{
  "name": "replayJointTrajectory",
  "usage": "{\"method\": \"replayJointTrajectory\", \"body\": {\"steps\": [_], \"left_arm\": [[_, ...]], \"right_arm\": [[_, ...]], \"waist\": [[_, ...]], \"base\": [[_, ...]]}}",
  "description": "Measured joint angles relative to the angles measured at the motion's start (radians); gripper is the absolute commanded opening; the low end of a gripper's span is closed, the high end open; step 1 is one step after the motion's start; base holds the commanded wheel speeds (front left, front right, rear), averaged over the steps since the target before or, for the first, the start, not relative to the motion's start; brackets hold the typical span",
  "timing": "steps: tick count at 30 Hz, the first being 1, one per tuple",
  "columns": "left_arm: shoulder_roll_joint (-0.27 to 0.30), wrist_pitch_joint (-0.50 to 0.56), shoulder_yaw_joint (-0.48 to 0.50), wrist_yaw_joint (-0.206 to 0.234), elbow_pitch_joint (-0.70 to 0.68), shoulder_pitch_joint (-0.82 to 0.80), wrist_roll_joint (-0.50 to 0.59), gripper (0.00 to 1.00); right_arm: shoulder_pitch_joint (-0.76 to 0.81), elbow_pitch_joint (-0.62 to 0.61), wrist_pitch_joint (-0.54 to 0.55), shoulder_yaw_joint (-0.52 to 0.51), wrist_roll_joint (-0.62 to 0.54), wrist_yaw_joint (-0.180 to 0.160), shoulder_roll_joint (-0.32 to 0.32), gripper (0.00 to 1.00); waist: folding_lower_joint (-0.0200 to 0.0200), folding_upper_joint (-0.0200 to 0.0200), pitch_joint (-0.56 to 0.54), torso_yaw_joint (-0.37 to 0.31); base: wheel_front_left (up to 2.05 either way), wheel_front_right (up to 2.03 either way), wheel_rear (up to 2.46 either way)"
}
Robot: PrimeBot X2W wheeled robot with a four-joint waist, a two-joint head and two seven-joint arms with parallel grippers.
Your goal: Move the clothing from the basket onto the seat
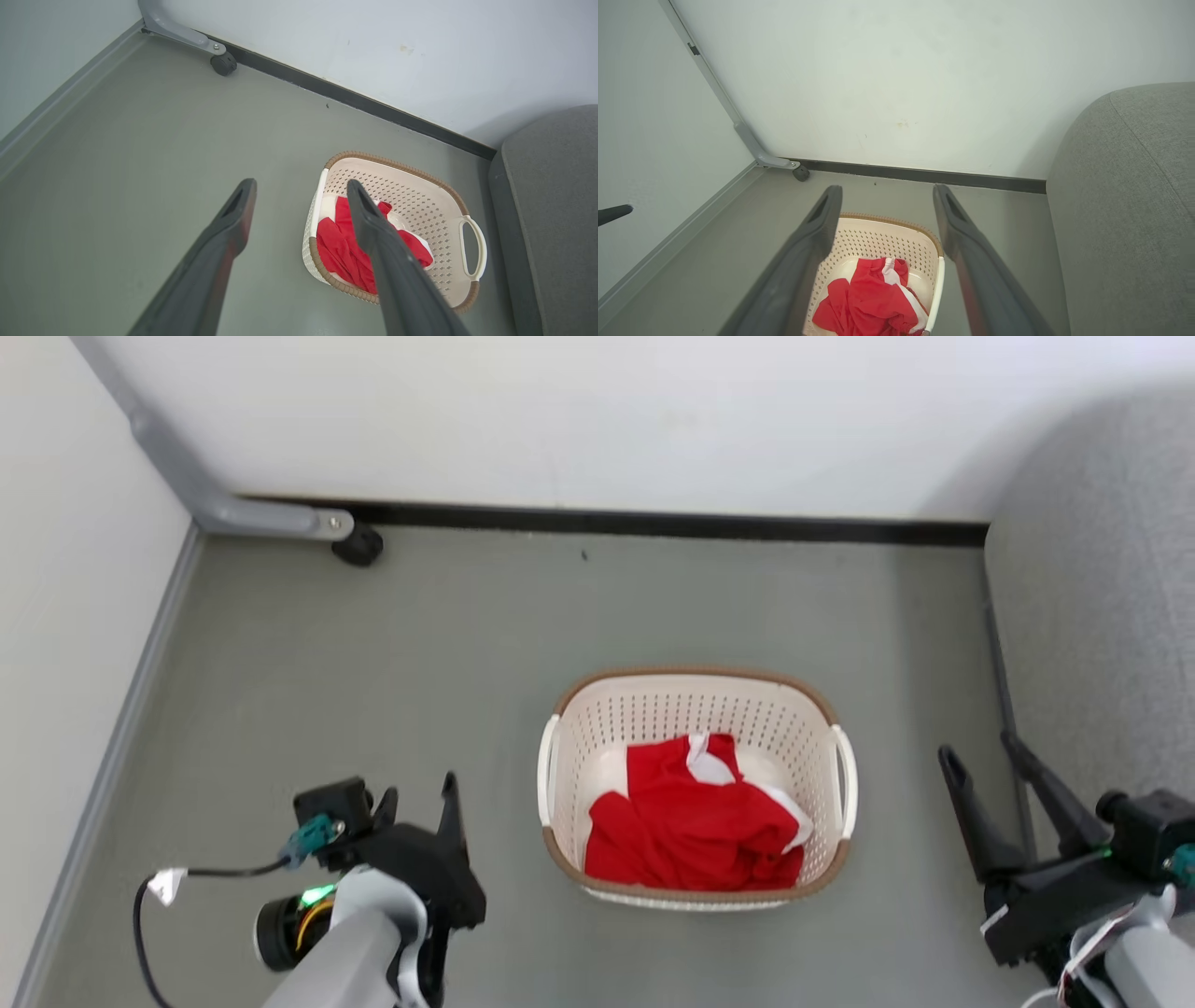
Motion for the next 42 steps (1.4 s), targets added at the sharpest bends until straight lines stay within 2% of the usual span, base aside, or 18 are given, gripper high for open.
{"method": "replayJointTrajectory", "body": {"steps": [13,23,34,42], "left_arm": [[0.078,0.0,0.097,0.0,-0.171,0.182,0.15,1.0],[0.102,0.0,0.215,0.0,-0.341,0.294,0.249,1.0],[0.076,0.0,0.315,0.0,-0.491,0.375,0.381,1.0],[0.041,0.0,0.332,0.0,-0.574,0.405,0.455,1.0]], "right_arm": [[0.128,0.007,0.0,-0.013,-0.055,-0.01,0.033,1.0],[0.159,-0.022,0.0,-0.023,-0.091,-0.018,0.054,1.0],[0.164,-0.046,0.0,-0.05,-0.122,-0.018,0.055,1.0],[0.165,-0.086,0.0,-0.065,-0.141,-0.016,0.053,1.0]], "waist": [[0.0,-0.0001,-0.167,-0.028],[0.0002,-0.0001,-0.201,-0.062],[0.0003,0.0001,-0.197,-0.093],[0.0003,0.0001,-0.164,-0.11]], "base": [[0.0,0.0,0.0],[0.0,0.0,0.0],[0.0,0.0,0.0],[0.0,0.0,0.0]]}}
